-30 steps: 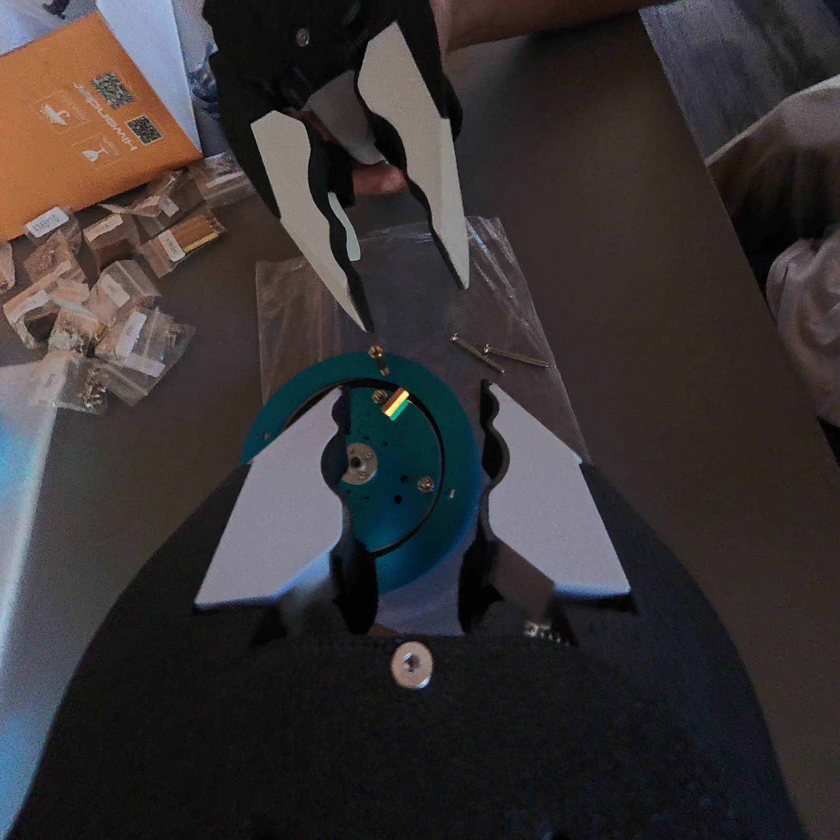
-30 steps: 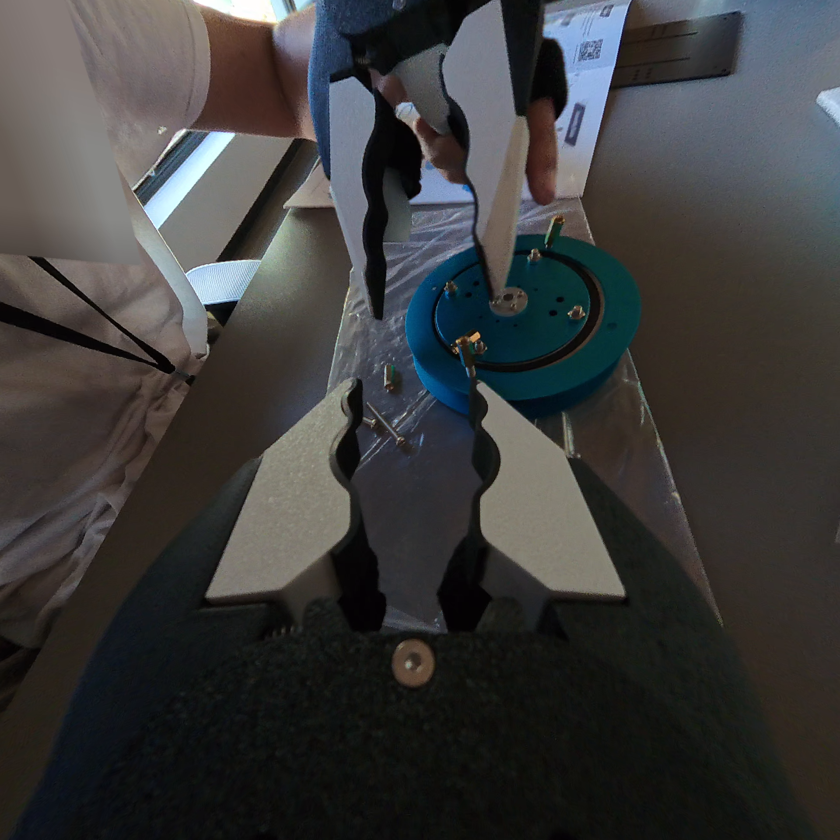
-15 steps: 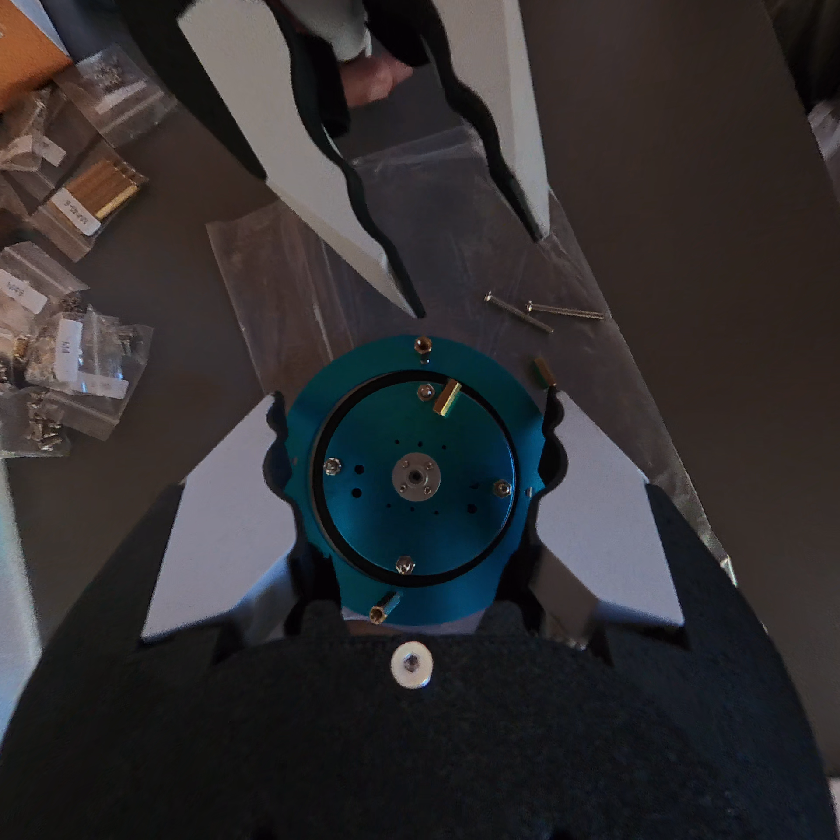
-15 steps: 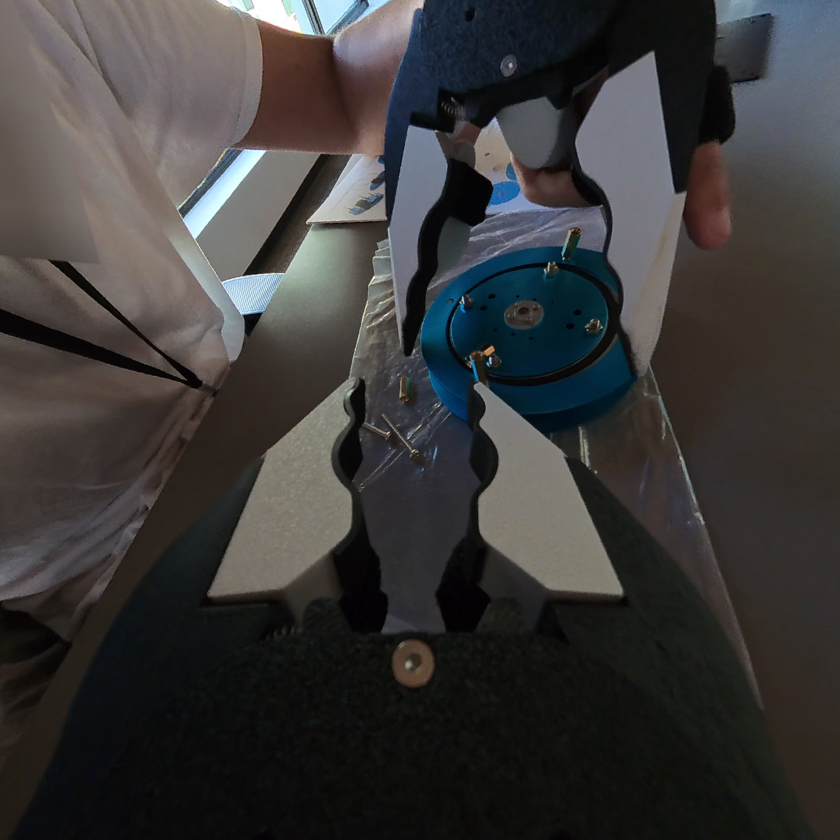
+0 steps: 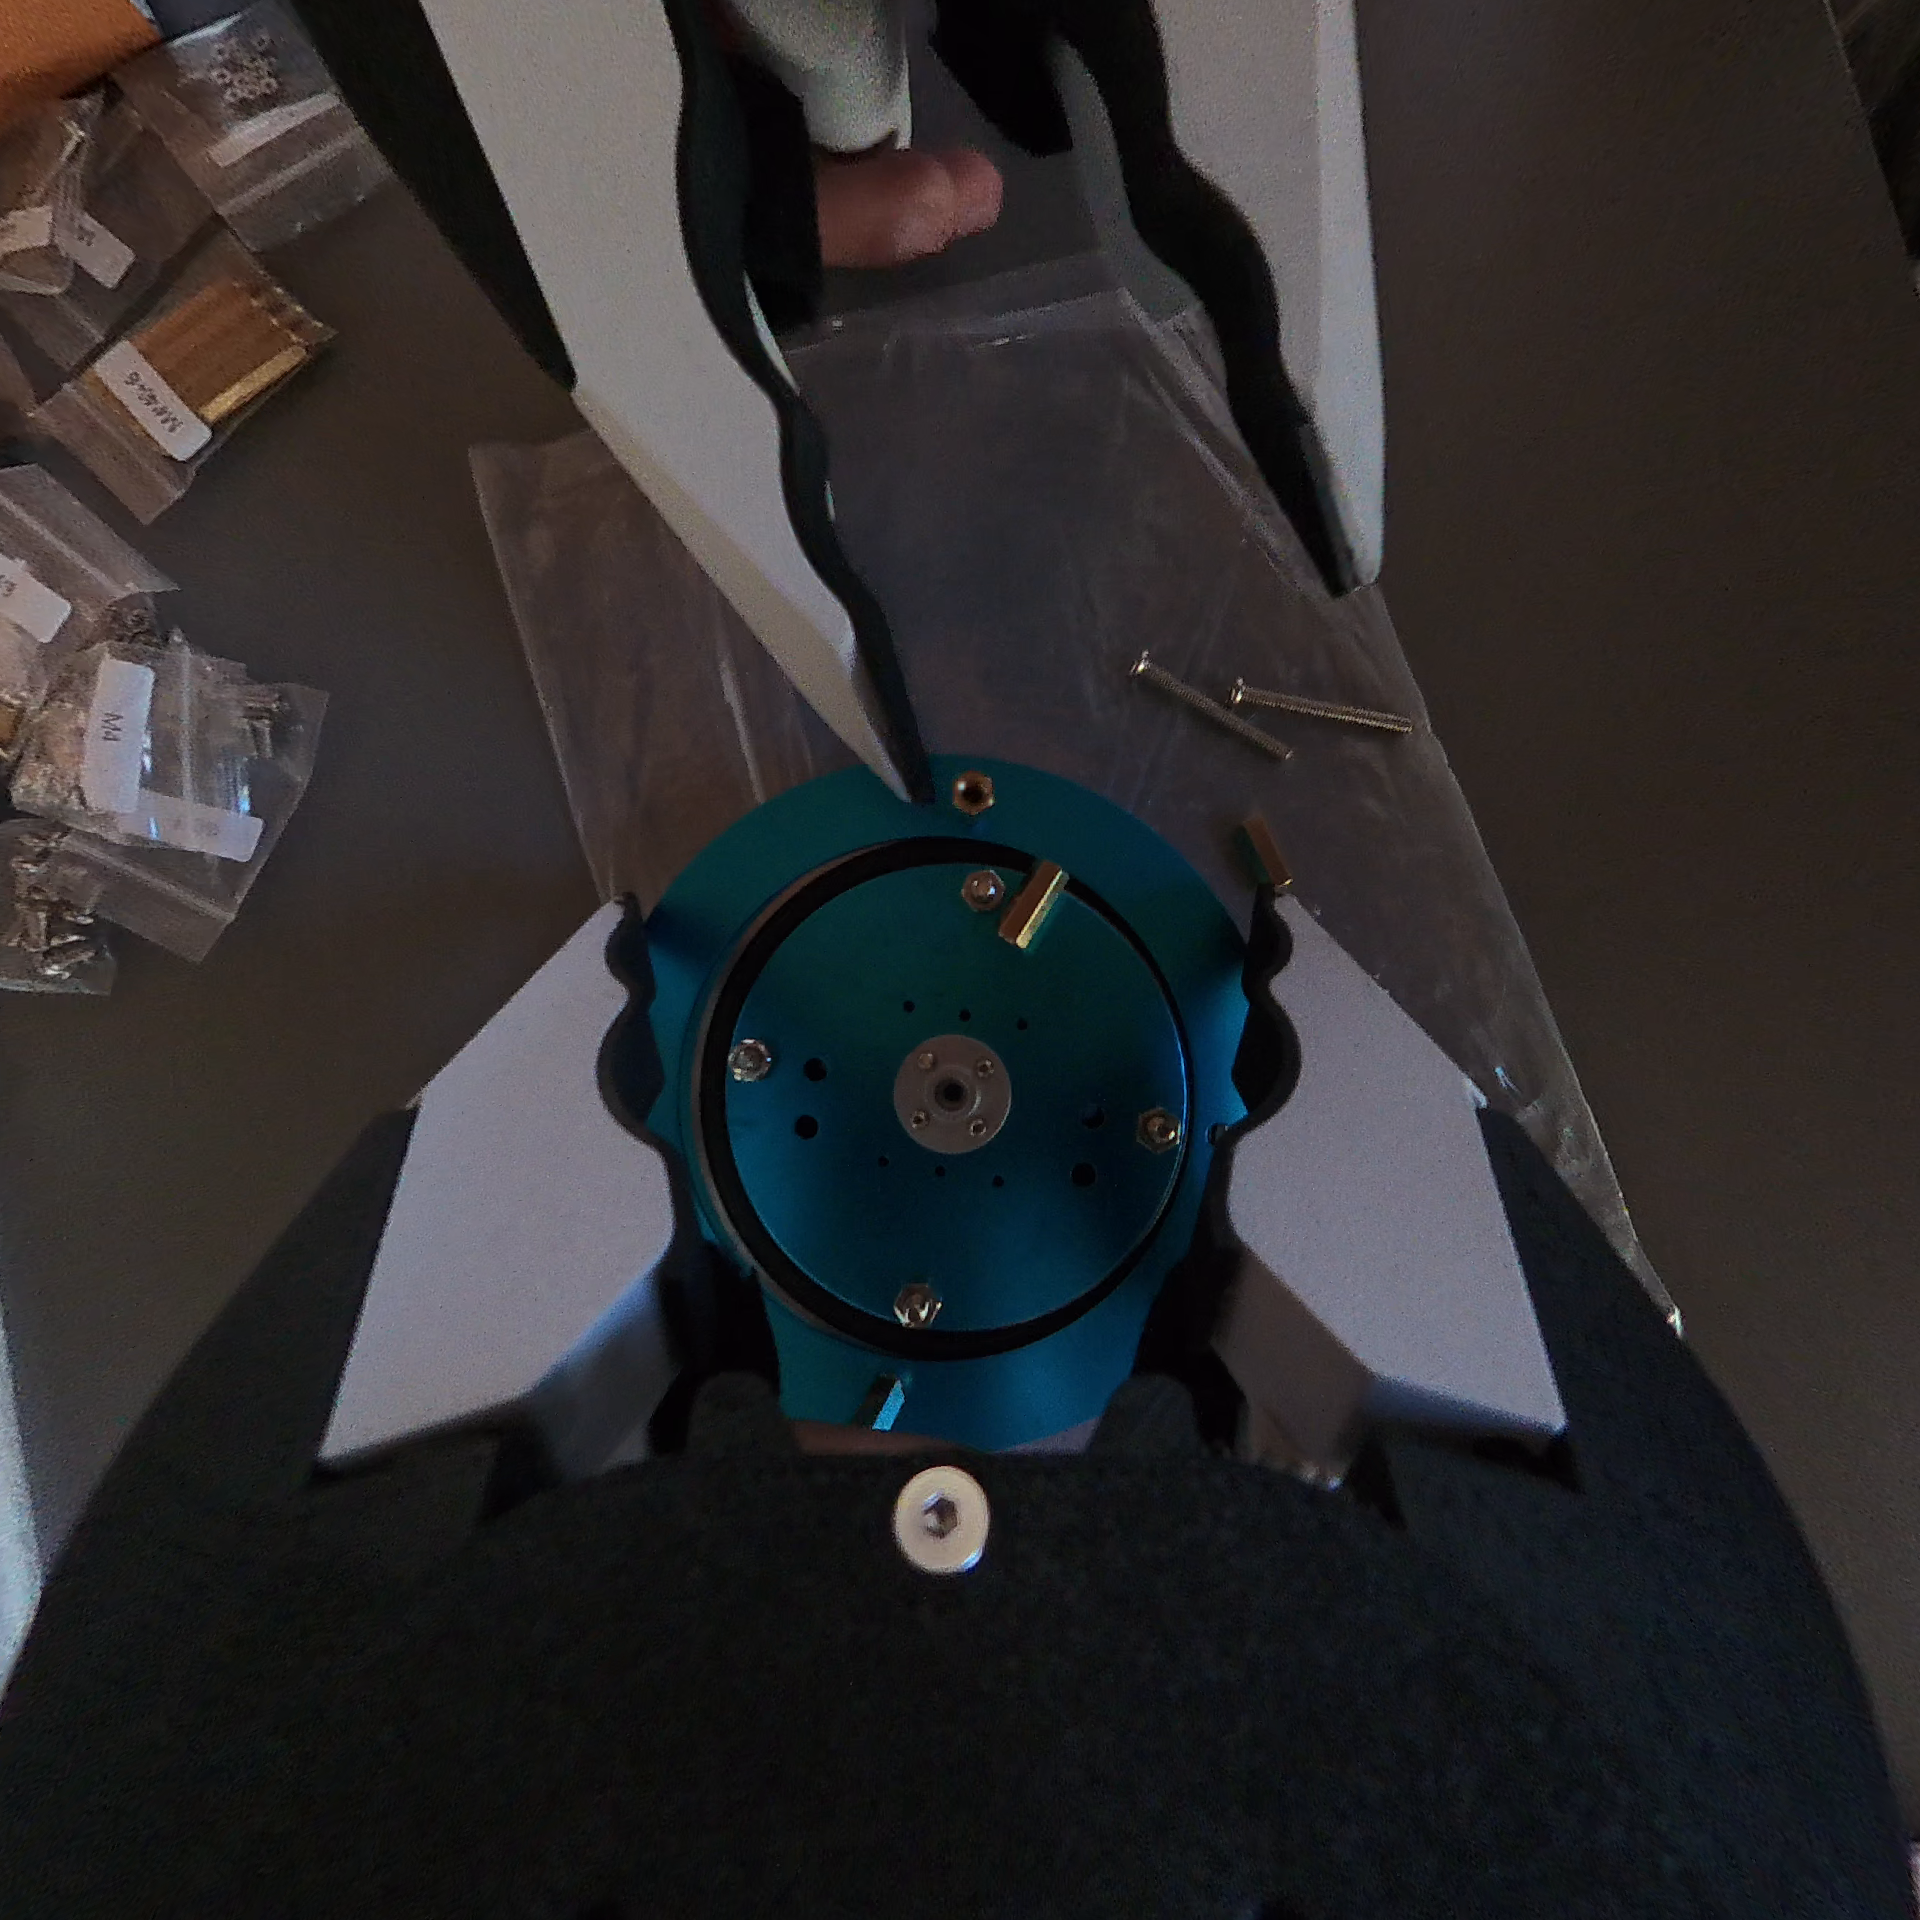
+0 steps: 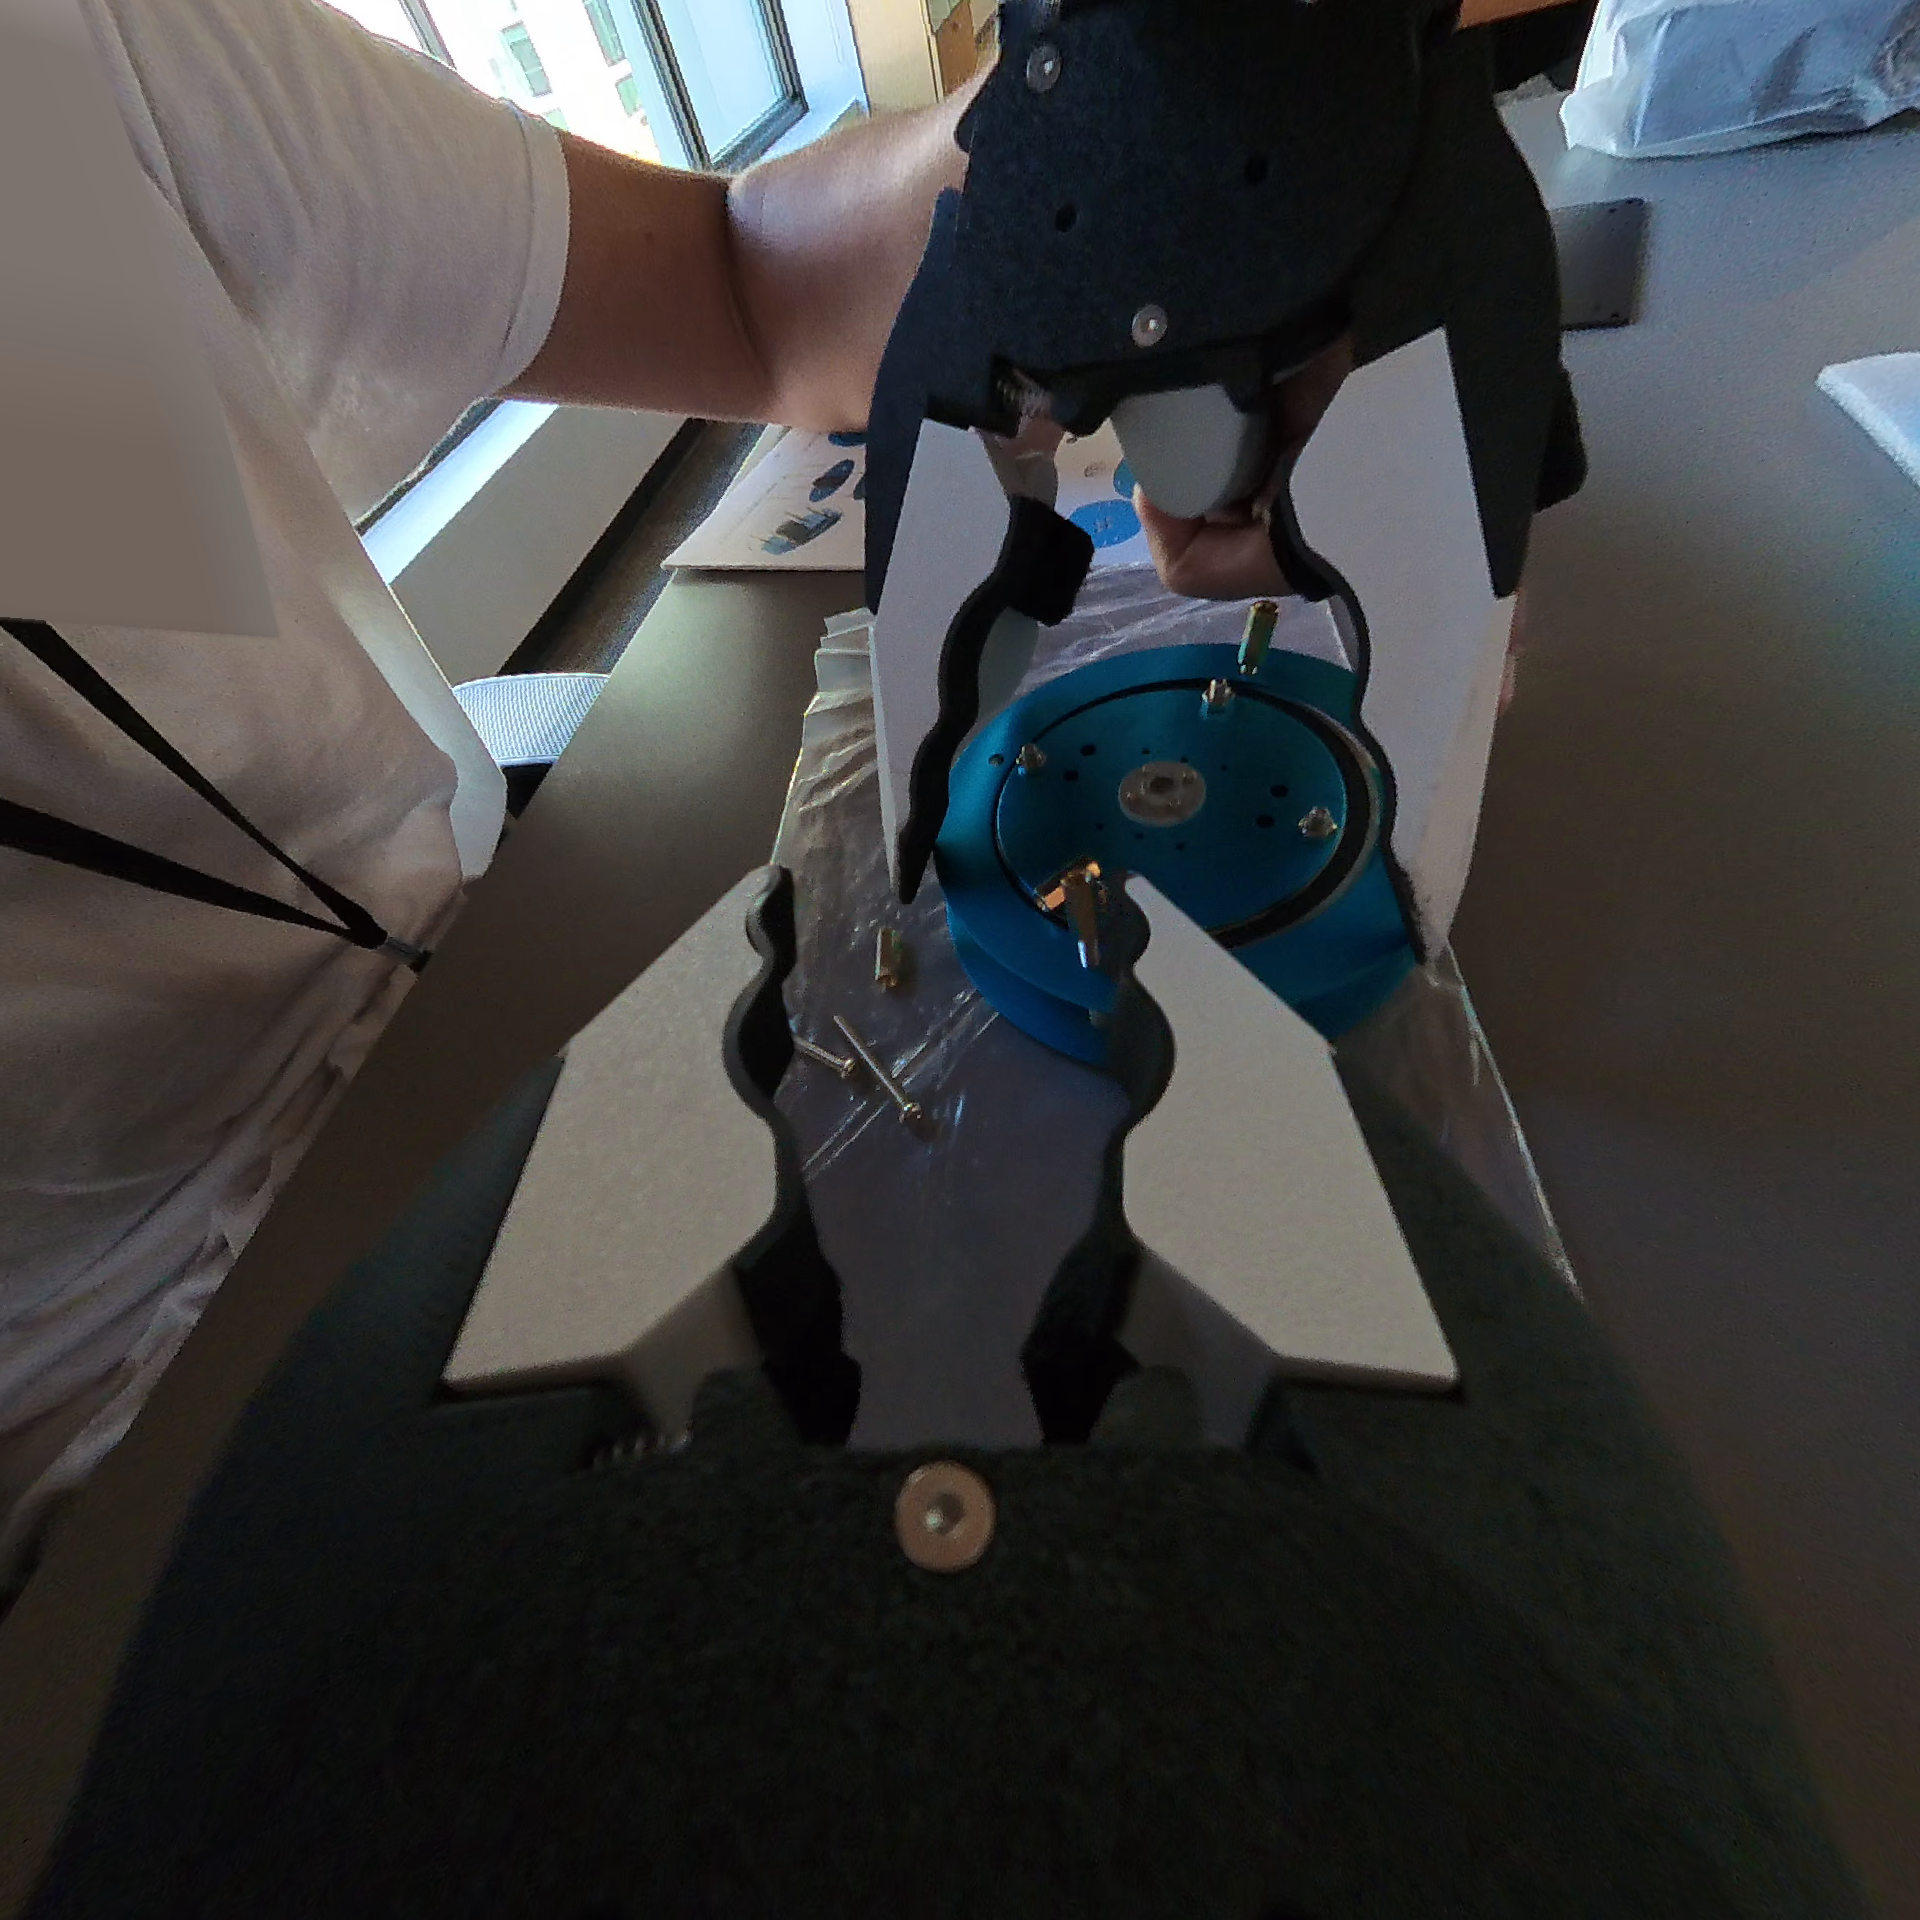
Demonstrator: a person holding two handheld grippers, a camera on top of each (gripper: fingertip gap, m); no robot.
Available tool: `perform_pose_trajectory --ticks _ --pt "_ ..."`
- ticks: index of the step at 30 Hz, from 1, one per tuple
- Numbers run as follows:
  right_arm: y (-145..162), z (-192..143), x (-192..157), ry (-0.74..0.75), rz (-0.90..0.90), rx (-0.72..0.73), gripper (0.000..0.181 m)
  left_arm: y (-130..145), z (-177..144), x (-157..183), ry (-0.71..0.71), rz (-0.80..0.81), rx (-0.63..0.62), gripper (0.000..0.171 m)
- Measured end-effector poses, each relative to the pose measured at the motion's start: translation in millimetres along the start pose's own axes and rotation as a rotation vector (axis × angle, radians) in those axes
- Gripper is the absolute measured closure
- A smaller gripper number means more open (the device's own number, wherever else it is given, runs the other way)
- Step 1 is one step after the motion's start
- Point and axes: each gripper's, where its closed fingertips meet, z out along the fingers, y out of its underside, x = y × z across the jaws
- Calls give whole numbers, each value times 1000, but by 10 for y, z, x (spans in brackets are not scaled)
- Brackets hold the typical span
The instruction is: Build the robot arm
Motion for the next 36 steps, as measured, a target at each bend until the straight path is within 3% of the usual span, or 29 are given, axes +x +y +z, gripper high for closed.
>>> perform_pose_trajectory --ticks 11,15,19,23,26,31,36 --pt "32 64 -9 -12 30 -30 117 -5 7 -1 -1 -4 13 59" --pt "88 -7 -19 -16 62 -80 126 -7 9 -1 -1 -6 20 58" --pt "-4 -108 36 8 62 -21 126 -10 13 -3 -4 -9 20 59" --pt "-3 60 1 -8 43 -58 122 -11 15 -3 -4 -9 23 59" --pt "62 81 38 42 29 -129 136 -12 16 -4 -6 -11 25 59" --pt "39 -125 24 47 55 -97 140 -14 16 -4 -4 -11 32 59" --pt "-29 51 -19 16 17 -66 124 -16 18 -5 -3 -12 35 59"
